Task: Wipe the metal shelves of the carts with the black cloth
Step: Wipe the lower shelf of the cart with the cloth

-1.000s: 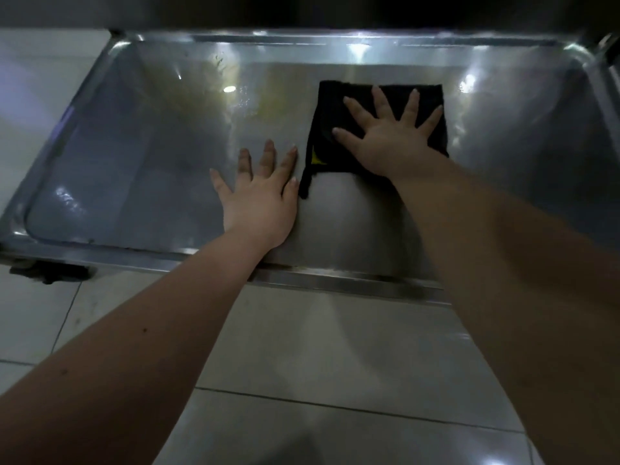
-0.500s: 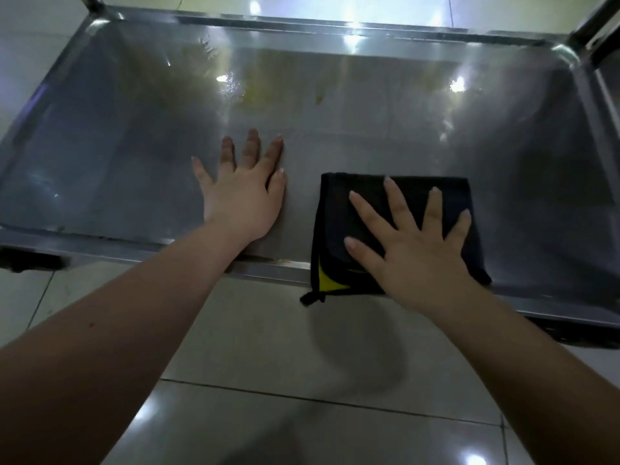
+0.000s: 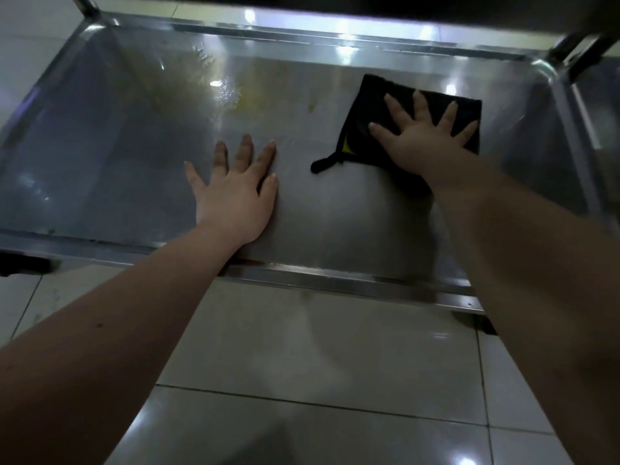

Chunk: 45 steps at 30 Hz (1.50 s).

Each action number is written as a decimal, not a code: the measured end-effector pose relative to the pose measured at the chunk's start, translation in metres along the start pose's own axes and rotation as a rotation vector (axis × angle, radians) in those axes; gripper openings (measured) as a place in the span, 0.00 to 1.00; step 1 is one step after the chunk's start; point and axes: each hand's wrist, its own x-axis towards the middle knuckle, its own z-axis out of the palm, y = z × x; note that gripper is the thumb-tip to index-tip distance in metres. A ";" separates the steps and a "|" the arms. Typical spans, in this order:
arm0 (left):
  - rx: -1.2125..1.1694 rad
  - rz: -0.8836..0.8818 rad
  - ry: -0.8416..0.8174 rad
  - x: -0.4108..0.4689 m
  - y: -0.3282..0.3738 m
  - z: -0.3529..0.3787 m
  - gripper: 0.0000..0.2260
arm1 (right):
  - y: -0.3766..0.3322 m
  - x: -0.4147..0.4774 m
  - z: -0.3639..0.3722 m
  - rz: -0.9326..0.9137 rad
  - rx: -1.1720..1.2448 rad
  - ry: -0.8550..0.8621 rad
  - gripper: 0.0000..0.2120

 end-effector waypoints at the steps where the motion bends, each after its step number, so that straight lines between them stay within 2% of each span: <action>1: 0.000 -0.002 0.003 0.000 0.000 0.000 0.23 | 0.003 -0.010 0.004 -0.018 0.000 0.012 0.32; 8: 0.018 0.006 0.016 -0.001 0.002 0.001 0.24 | 0.022 -0.157 0.056 -0.083 -0.090 0.016 0.31; 11: 0.010 0.010 0.030 -0.001 0.001 0.003 0.24 | 0.027 -0.197 0.064 -0.100 -0.112 -0.045 0.29; 16: 0.025 0.015 0.020 0.000 0.001 0.004 0.24 | 0.024 -0.141 0.049 -0.087 -0.085 -0.021 0.30; 21: 0.035 0.012 0.005 0.001 0.000 0.004 0.24 | 0.024 -0.027 0.010 0.020 -0.016 0.023 0.31; 24: 0.022 0.011 0.009 0.000 0.001 0.003 0.24 | 0.020 -0.001 -0.002 0.071 0.016 -0.004 0.32; 29: 0.035 0.009 -0.007 0.001 0.000 0.001 0.24 | 0.015 -0.030 0.011 0.021 0.005 0.045 0.33; 35: 0.045 0.009 -0.013 -0.001 0.003 0.000 0.24 | 0.006 -0.138 0.057 -0.046 -0.083 0.078 0.33; 39: 0.055 0.005 -0.056 -0.002 0.007 -0.007 0.24 | -0.009 -0.164 0.068 -0.045 -0.083 0.021 0.33; 41: 0.121 0.043 -0.058 -0.002 0.012 -0.016 0.24 | -0.008 -0.159 0.060 -0.049 -0.010 -0.008 0.33; 43: 0.146 0.120 -0.001 -0.006 0.025 -0.027 0.24 | 0.007 -0.159 0.053 -0.026 0.094 0.095 0.31; 45: 0.062 0.227 0.048 -0.021 0.051 -0.032 0.25 | 0.036 -0.159 0.049 0.036 0.133 0.255 0.29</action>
